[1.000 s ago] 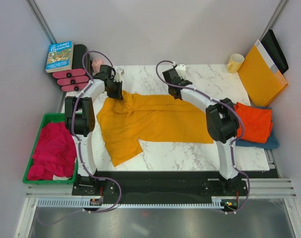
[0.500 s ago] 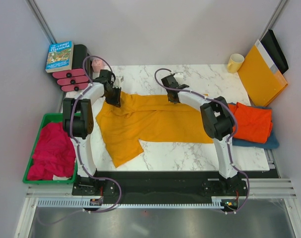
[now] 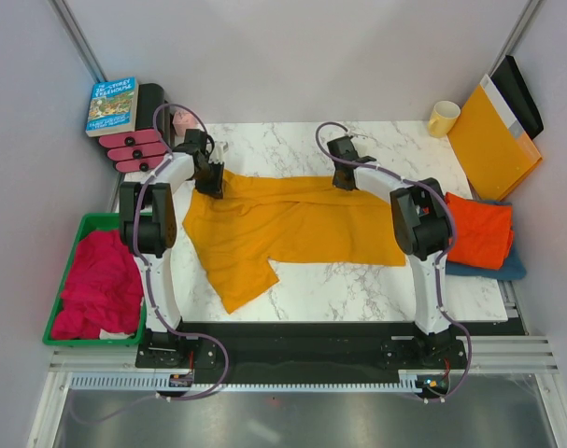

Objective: Fold and stack the t-shirts
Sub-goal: Fold the flattened tshirt in 1/3 of the way

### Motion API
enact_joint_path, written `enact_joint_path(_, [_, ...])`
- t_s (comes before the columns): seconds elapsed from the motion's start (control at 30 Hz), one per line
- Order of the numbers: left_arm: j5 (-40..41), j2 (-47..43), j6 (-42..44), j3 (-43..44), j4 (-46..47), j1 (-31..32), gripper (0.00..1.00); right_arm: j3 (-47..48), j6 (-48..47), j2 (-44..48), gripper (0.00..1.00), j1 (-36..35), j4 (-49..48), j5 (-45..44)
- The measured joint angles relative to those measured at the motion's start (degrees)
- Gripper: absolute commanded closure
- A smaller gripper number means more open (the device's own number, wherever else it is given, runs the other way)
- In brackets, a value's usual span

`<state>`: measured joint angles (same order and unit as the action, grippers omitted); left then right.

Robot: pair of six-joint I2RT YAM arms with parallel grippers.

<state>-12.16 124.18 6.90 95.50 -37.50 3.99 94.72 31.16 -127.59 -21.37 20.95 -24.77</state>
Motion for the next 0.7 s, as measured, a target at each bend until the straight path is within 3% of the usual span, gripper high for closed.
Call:
enact_joint_path(0.2, [0.1, 0.1, 0.0, 0.5, -0.2, -0.1, 0.78, -1.2, -0.8, 0.6, 1.0, 0.7, -1.9, 1.0])
enact_joint_path(0.37, [-1.6, -1.9, -0.1, -0.2, 0.3, -0.8, 0.73, -8.2, -1.6, 6.2, 0.8, 1.9, -2.9, 1.6])
enact_joint_path(0.57, [-5.5, -11.8, -1.6, -1.3, 1.9, -1.3, 0.77, -9.3, -3.6, 14.2, 0.8, 2.9, -1.7, 2.7])
enact_joint_path(0.7, [-7.6, -21.3, -1.6, -8.1, 3.8, -1.3, 0.77, -15.9, -5.4, 23.4, 0.8, 0.2, -1.9, 2.4])
